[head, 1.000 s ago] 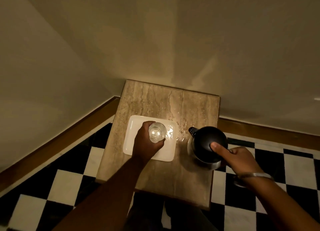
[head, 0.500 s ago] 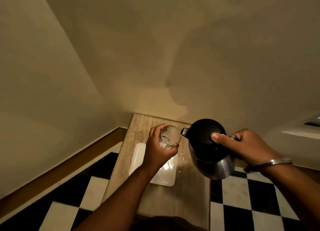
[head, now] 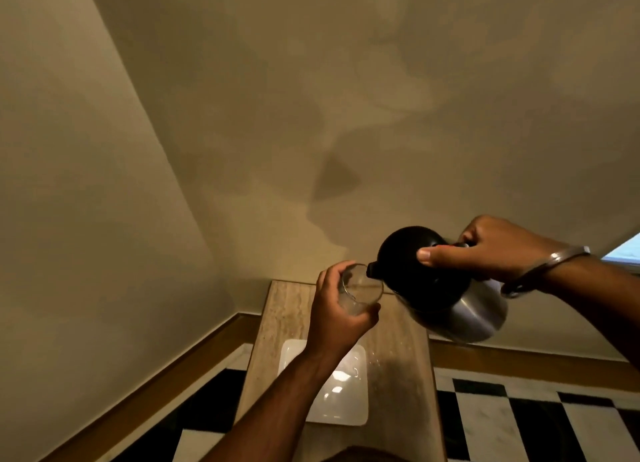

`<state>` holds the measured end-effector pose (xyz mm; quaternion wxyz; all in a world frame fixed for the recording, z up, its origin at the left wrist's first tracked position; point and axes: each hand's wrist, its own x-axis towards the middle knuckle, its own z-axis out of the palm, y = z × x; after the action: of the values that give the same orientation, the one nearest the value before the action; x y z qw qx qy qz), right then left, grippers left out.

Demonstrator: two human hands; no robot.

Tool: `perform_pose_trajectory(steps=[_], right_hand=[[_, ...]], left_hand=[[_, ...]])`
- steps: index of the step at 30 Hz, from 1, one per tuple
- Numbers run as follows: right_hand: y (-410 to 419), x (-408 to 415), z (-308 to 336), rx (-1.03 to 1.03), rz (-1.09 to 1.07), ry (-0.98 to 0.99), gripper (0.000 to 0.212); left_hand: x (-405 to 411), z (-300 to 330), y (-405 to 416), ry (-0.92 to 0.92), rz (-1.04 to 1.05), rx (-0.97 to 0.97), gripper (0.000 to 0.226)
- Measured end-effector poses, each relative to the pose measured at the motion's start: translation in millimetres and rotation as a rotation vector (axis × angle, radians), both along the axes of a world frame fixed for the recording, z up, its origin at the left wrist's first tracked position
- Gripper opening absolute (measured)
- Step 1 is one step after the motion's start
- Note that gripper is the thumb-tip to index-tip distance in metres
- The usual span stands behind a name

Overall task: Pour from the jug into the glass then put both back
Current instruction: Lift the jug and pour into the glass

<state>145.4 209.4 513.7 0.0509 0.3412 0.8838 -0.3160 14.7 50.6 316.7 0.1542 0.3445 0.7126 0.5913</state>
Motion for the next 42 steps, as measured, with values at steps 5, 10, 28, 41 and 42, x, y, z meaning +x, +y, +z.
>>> perform_pose_trajectory(steps=[5, 10, 28, 41, 42], right_hand=[[-5.5, -6.9, 20.8, 0.072, 0.054, -0.037, 0.063], [-11.6, -11.6, 42.4, 0.144, 0.126, -0.082, 0.071], [-31.3, -14.2, 79.8, 0.463, 0.23, -0.204, 0.076], [-43.1, -10.0, 85.3, 0.634, 0.269, -0.217, 0.06], [-43.7, -9.4, 86.3, 0.643, 0.274, -0.216, 0.059]], left_hand=[[-1.3, 9.8, 0.2, 0.003, -0.021, 0.01, 0.074], [-1.6, 20.3, -1.0, 0.023, -0.025, 0.037, 0.073], [6.8, 44.7, -9.3, 0.049, -0.029, 0.081, 0.073], [16.4, 49.5, 1.1, 0.08, -0.039, 0.069, 0.074], [16.3, 49.8, 2.1, 0.087, -0.033, 0.067, 0.073]])
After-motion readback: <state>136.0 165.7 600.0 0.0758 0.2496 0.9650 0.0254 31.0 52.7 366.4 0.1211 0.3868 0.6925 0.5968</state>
